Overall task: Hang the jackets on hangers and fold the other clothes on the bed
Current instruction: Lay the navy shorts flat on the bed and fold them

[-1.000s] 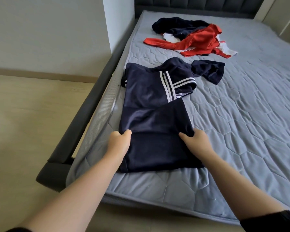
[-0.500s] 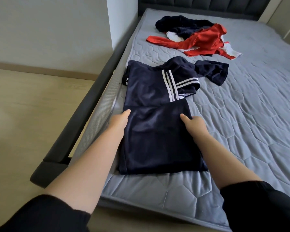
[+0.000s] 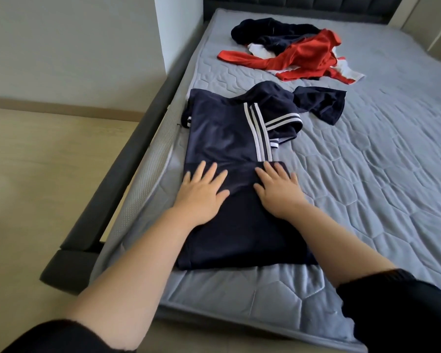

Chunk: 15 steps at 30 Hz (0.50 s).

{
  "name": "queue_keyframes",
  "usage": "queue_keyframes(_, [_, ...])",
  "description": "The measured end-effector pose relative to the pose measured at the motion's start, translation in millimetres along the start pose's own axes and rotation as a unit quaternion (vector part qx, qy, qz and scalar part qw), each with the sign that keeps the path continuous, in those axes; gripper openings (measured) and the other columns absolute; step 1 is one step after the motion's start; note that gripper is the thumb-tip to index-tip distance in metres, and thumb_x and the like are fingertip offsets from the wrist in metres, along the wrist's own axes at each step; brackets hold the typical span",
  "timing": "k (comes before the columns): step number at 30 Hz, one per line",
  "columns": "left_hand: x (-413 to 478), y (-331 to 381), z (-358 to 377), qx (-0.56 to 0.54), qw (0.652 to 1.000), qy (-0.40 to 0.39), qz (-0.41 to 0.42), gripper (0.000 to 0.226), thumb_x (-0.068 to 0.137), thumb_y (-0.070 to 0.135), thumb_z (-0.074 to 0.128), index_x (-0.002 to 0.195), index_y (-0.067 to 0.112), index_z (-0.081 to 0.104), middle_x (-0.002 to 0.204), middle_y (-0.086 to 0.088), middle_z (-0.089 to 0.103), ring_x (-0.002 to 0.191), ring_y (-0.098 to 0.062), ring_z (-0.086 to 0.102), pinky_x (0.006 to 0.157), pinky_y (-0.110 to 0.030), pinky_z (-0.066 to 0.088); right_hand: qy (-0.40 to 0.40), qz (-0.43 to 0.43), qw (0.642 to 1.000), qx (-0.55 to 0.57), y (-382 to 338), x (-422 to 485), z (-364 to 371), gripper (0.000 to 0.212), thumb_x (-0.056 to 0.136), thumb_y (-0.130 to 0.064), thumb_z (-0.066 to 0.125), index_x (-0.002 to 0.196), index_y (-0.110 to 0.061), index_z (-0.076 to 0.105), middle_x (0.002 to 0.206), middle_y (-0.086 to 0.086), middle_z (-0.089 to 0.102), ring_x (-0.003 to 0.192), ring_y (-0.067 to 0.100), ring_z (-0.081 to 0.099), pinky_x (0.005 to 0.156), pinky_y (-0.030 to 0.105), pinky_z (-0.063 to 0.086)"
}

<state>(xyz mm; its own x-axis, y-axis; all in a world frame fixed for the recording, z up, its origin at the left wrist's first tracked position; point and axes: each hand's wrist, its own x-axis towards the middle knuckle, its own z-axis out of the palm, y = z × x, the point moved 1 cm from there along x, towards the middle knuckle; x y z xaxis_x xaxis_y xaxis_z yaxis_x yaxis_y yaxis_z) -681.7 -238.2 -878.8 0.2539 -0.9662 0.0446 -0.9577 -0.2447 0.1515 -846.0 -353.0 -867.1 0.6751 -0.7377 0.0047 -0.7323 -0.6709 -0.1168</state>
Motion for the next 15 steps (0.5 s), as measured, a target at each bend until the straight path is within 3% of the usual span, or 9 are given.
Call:
queue_keyframes(2, [-7.1,0.7,15.0,0.013,0.996,-0.084,-0.023,0.057,0.101,0.049,0.021,0.152,0.030,0.005,0.161,0.003,-0.005,0.146,-0.021,-0.013,0.117,-0.047,0.000,-0.100,0.022,0.995,-0.010,4.2,-1.5,10.0,0.057,0.102,-0.044,0.025,0.154,-0.025,0.009,0.162,-0.004,0.000,0.148,0.022,-0.001,0.118,0.052,0.001])
queue_keyframes(6, [-6.1,4.3,-0.7,0.034,0.995,-0.098,-0.006,0.060,0.100,0.049,0.025,0.152,0.028,0.005,0.160,0.002,-0.009,0.145,-0.023,-0.017,0.116,-0.050,-0.002,-0.077,-0.017,0.997,0.002,0.7,-16.3,-0.5,0.063,0.099,-0.053,0.025,0.153,-0.024,0.011,0.162,-0.002,-0.001,0.148,0.021,-0.007,0.117,0.049,-0.004])
queue_keyframes(11, [-38.6,17.6,-9.8,0.032,0.985,-0.172,0.002,0.058,0.102,0.039,0.025,0.153,0.024,0.002,0.160,0.002,-0.009,0.146,-0.022,-0.015,0.116,-0.049,0.001,-0.204,-0.140,0.969,0.017,-6.7,-76.3,-15.2,0.096,0.078,-0.078,0.034,0.153,-0.027,0.004,0.161,-0.005,-0.005,0.147,0.014,-0.010,0.117,0.046,-0.004])
queue_keyframes(13, [-51.7,25.0,-17.9,0.030,0.983,-0.180,0.005,0.058,0.102,0.042,0.023,0.153,0.023,0.003,0.160,0.002,-0.009,0.146,-0.022,-0.014,0.117,-0.048,0.002,-0.215,-0.178,0.959,-0.049,-5.0,-94.4,-19.0,0.109,0.071,-0.079,0.048,0.153,-0.029,-0.004,0.161,-0.005,-0.008,0.148,0.016,-0.009,0.117,0.046,-0.004])
queue_keyframes(15, [-63.7,35.0,-28.4,0.020,0.980,-0.198,0.014,0.064,0.099,0.053,0.022,0.153,0.022,0.005,0.160,0.001,-0.008,0.147,-0.021,-0.013,0.117,-0.048,0.004,-0.161,-0.206,0.954,-0.148,-2.8,-102.6,-20.2,0.109,0.074,-0.067,0.058,0.152,-0.029,-0.008,0.161,-0.002,-0.005,0.148,0.021,0.000,0.117,0.048,0.004])
